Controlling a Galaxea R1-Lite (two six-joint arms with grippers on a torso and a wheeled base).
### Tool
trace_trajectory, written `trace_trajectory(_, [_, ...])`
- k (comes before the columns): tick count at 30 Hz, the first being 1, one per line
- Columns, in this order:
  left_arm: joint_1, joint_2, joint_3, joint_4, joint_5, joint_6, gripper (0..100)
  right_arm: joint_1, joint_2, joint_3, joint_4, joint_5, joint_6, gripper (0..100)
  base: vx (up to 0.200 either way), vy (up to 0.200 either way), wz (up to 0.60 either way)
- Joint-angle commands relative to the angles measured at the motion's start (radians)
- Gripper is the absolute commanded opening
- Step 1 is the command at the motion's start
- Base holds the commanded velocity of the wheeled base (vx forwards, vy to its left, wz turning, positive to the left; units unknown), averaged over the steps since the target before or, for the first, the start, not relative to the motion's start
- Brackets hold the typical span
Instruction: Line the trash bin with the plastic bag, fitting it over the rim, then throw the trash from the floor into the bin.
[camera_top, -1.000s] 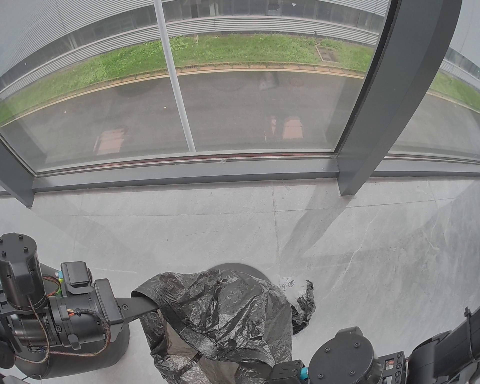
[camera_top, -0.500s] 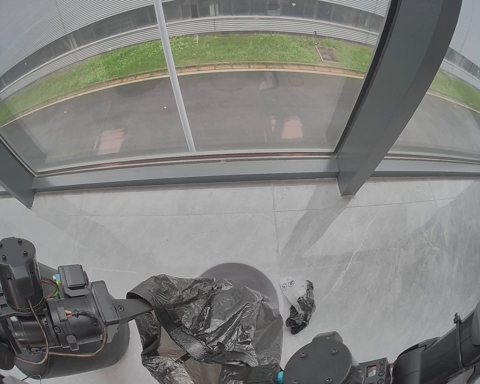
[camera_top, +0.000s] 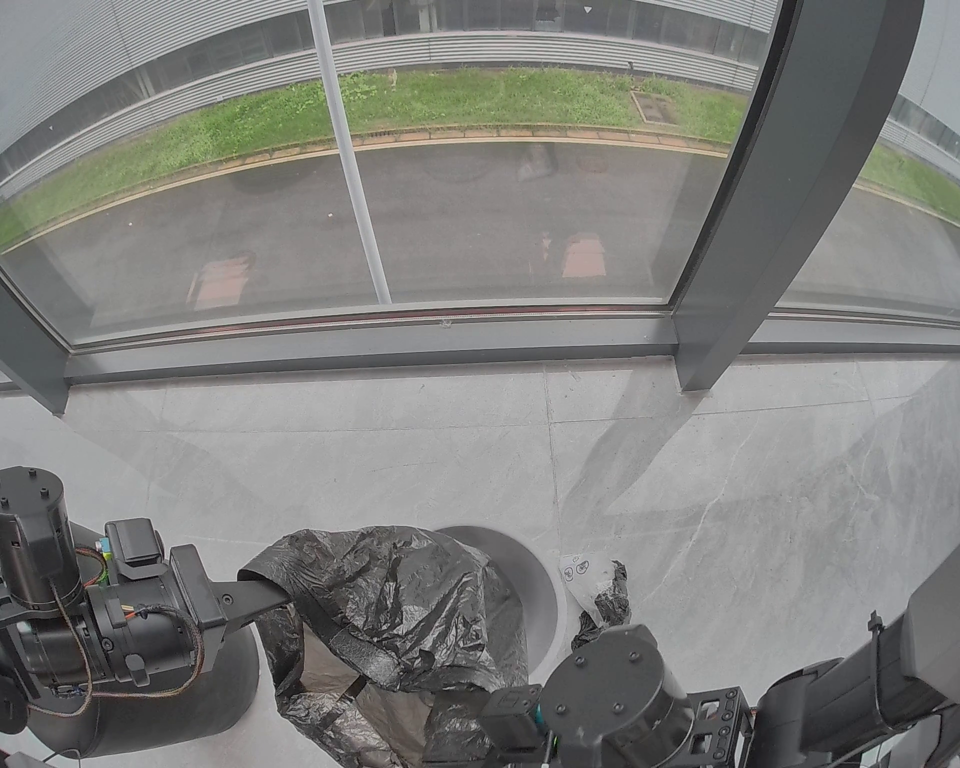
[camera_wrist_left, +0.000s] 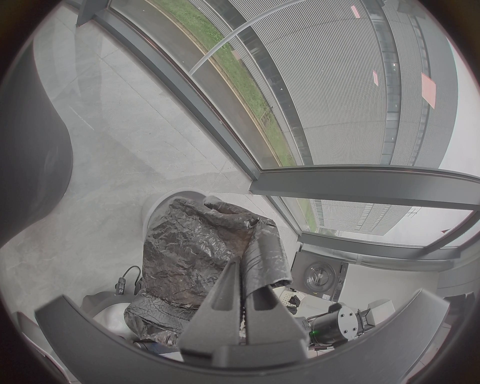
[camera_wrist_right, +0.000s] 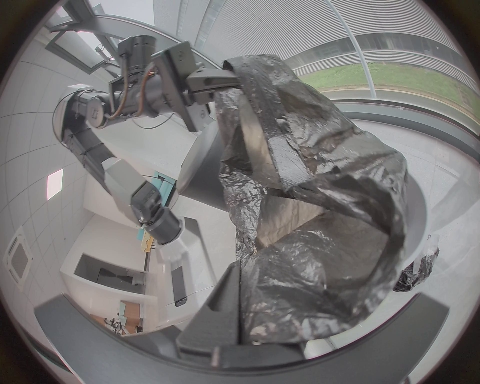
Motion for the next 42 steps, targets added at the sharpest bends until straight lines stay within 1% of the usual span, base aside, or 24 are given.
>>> trace_trajectory(1, [0.008, 0.048, -0.006, -0.007, -0.001, 0.001, 0, -0.064, 0.049, 0.001, -0.024, 0.003, 0.001, 0, 0.000, 0.000, 0.00])
trace_trajectory(6, [0.010, 0.117, -0.008, -0.066, -0.001, 0.000, 0, -0.125, 0.104, 0.005, -0.107, 0.003, 0.003, 0, 0.000, 0.000, 0.00])
trace_trajectory(13, [0.010, 0.241, -0.013, -0.146, -0.002, 0.000, 0, -0.162, 0.148, 0.018, -0.141, 0.008, 0.003, 0, 0.000, 0.000, 0.00])
trace_trajectory(15, [0.010, 0.258, -0.013, -0.158, -0.002, 0.000, 0, -0.167, 0.150, 0.019, -0.141, 0.015, 0.003, 0, 0.000, 0.000, 0.00])
trace_trajectory(17, [0.010, 0.310, -0.011, -0.197, -0.002, 0.000, 0, -0.181, 0.153, 0.033, -0.142, 0.048, 0.003, 0, 0.000, 0.000, 0.00])
trace_trajectory(18, [0.010, 0.327, -0.011, -0.208, -0.002, 0.000, 0, -0.185, 0.156, 0.036, -0.150, 0.052, 0.003, 0, 0.000, 0.000, 0.00])
trace_trajectory(21, [0.010, 0.358, -0.011, -0.221, -0.002, 0.000, 0, -0.205, 0.174, 0.042, -0.187, 0.054, 0.003, 0, 0.000, 0.000, 0.00])
trace_trajectory(26, [0.010, 0.407, -0.011, -0.264, -0.002, 0.001, 0, -0.262, 0.222, 0.059, -0.265, 0.054, 0.001, 0, 0.000, 0.000, 0.00])
trace_trajectory(32, [0.007, 0.475, -0.014, -0.329, -0.012, 0.001, 0, -0.311, 0.283, 0.057, -0.318, 0.052, -0.008, 0, 0.000, 0.000, 0.00])
trace_trajectory(37, [0.007, 0.534, -0.028, -0.367, -0.013, 0.021, 0, -0.345, 0.317, 0.034, -0.349, 0.052, -0.022, 0, 0.000, 0.000, 0.00])
trace_trajectory(42, [0.007, 0.594, -0.059, -0.402, -0.013, 0.028, 0, -0.369, 0.354, -0.016, -0.349, 0.052, -0.028, 0, 0.000, 0.000, 0.00])
